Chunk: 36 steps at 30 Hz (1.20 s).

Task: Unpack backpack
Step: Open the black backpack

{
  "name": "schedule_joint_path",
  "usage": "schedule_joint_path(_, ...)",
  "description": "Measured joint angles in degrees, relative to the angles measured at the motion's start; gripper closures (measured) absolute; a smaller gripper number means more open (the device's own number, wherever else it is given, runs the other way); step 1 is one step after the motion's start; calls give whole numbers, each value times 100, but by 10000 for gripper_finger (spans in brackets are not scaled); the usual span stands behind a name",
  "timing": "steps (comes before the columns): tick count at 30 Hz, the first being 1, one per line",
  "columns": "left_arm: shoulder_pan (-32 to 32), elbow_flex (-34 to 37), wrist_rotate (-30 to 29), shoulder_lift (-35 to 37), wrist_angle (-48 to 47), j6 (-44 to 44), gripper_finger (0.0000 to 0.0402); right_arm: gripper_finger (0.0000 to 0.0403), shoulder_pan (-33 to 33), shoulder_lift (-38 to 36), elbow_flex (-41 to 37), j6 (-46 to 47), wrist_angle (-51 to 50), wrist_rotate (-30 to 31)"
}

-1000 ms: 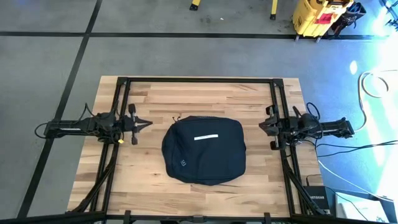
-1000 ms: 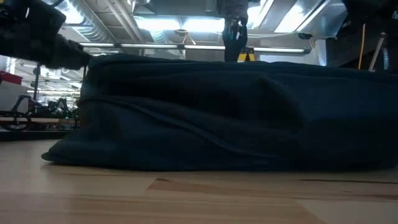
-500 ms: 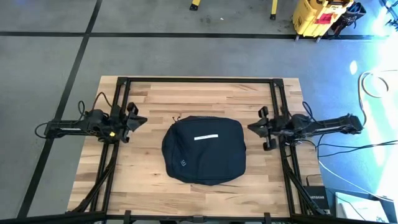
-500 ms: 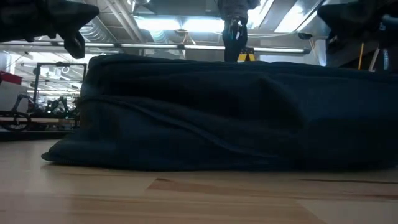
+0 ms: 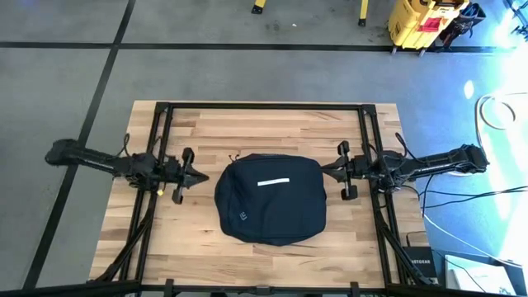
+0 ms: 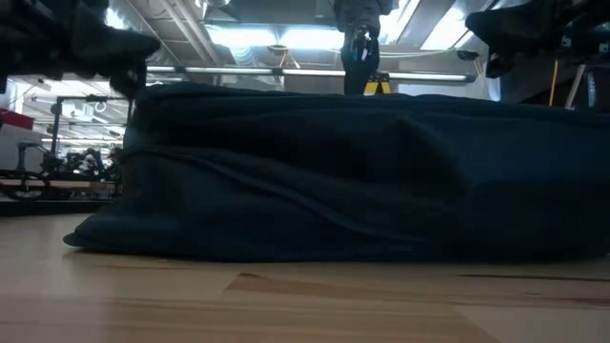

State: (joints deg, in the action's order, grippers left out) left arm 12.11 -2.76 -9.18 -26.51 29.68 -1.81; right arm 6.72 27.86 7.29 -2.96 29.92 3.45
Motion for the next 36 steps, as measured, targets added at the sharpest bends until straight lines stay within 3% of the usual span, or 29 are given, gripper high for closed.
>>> schedule_joint_path(3,153,-10,-649,-637,968,-177,402,393,0,4,0,-44,10,2)
schedule_joint_path(6,167,-137,-1149,-1131,1357,-48,402,393,0,13,0,-41,9,20)
schedule_joint_path(14,167,-416,-1250,-1758,1287,-314,402,393,0,13,0,-40,6,49)
schedule_joint_path(18,167,-422,-1284,-1864,1278,144,396,393,0,13,0,-55,3,52)
schedule_joint_path(24,500,-431,-1211,-1868,714,1523,319,393,0,13,0,-29,-14,52)
schedule_joint_path(31,1702,-448,-562,-1864,433,2296,198,393,0,12,0,-29,-18,49)
schedule_joint_path(33,1998,-448,-785,-1871,11,2674,177,393,0,13,0,-29,-18,49)
schedule_joint_path(36,2267,-448,-1916,-1934,-485,3690,167,393,0,11,0,-29,-14,49)
